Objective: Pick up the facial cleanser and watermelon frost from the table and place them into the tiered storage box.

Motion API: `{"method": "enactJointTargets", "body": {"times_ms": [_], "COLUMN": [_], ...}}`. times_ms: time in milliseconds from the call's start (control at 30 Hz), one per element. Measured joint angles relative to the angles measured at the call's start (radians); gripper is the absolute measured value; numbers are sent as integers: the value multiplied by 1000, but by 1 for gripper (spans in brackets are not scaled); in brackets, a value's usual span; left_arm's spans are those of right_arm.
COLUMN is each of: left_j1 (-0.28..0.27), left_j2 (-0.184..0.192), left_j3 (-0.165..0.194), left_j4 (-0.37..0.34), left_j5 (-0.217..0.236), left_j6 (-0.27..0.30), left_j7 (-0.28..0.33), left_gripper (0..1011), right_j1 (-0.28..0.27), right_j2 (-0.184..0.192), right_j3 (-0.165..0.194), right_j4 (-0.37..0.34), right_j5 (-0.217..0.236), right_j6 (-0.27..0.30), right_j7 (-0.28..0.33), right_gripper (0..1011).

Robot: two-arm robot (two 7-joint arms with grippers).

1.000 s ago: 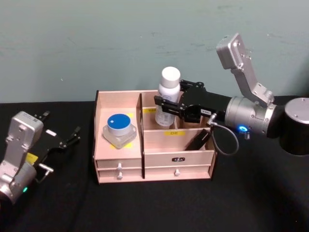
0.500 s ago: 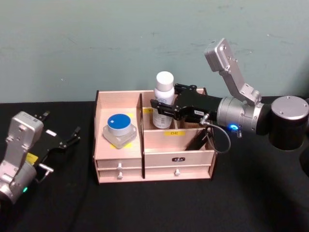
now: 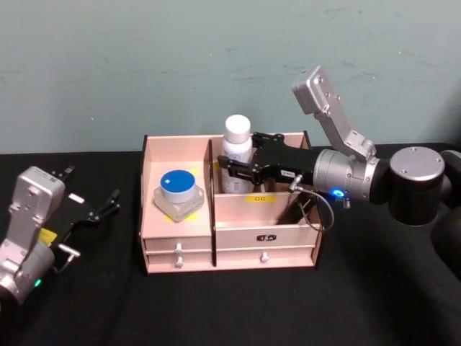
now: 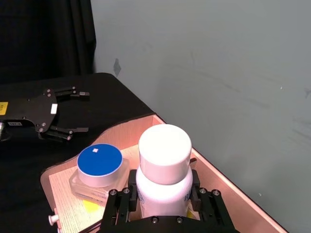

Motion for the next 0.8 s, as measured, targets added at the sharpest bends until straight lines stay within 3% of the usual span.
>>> {"method": "enactJointTargets", "body": {"times_ms": [367, 767, 800], "left_j1": [0, 0, 0], "left_j2": [0, 0, 0], "left_j3": [0, 0, 0], "left_j4": [0, 0, 0], "left_j5": [0, 0, 0], "left_j6": [0, 0, 0], "left_j7": [0, 0, 0], "left_gripper": [1001, 1001, 1001], "right_j1": [13, 11, 11], "right_j2": [-20, -24, -24], "right_j3": [-7, -4, -4], "right_j4": [55, 64, 63], "right_j5": [-19, -22, -22], "right_j6": [9, 22, 21], "right_j7": [4, -1, -1], "right_gripper": [616, 617, 657]}}
